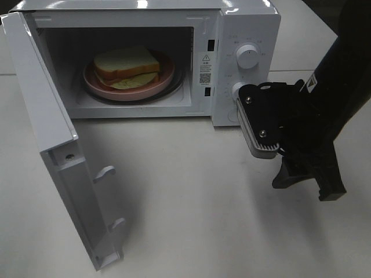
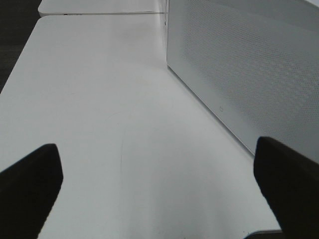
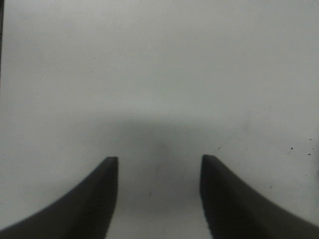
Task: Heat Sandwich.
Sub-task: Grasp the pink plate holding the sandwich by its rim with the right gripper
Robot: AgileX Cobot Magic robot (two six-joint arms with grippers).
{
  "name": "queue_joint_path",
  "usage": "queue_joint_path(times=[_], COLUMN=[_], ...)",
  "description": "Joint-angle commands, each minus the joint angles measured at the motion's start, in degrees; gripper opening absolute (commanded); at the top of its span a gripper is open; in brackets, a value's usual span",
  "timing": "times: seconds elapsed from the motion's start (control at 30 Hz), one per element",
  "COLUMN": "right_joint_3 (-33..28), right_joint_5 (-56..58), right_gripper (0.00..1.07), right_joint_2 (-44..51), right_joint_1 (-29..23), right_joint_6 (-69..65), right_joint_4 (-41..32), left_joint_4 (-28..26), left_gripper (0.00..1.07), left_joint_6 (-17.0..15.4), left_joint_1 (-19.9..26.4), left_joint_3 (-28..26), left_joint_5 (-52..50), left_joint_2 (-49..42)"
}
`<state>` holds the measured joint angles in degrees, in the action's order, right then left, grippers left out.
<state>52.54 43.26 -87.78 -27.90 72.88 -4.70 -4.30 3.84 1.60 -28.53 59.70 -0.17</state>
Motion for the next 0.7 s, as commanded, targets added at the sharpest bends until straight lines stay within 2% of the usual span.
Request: queue_joint_path(times=[0.03, 0.07, 0.13, 0.47, 0.7], right_joint_3=[0.3, 0.3, 0.3, 0.5, 4.9], right_joint_5=[-0.9, -1.9, -2.5, -2.9, -2.9], right_gripper=[0.75, 0.93, 1.04, 1.02, 1.00], right_joint_2=[0.5, 0.5, 0.5, 0.4, -1.8], right_joint_1=[-0.1, -0.1, -0.1, -0.3, -1.8], right_joint_6=[-3.5, -5.8, -6.8, -6.5, -5.4], right_joint_4=[0.1, 0.1, 0.1, 3.1, 5.2], left_joint_4=[-0.5, -0.5, -0.5, -0.5, -0.5], left_gripper=[1.03, 1.03, 1.03, 1.03, 1.03], left_joint_6=[-0.3, -0.3, -0.3, -0.3, -0.3], left_joint_1=[0.1, 0.1, 0.1, 0.1, 0.1], left_joint_3=[0.1, 0.1, 0.1, 0.1, 0.1], left_joint_5=[-0.3, -0.3, -0.3, -0.3, -0.3], left_joint_2=[-1.7, -1.7, -1.7, -1.7, -1.7])
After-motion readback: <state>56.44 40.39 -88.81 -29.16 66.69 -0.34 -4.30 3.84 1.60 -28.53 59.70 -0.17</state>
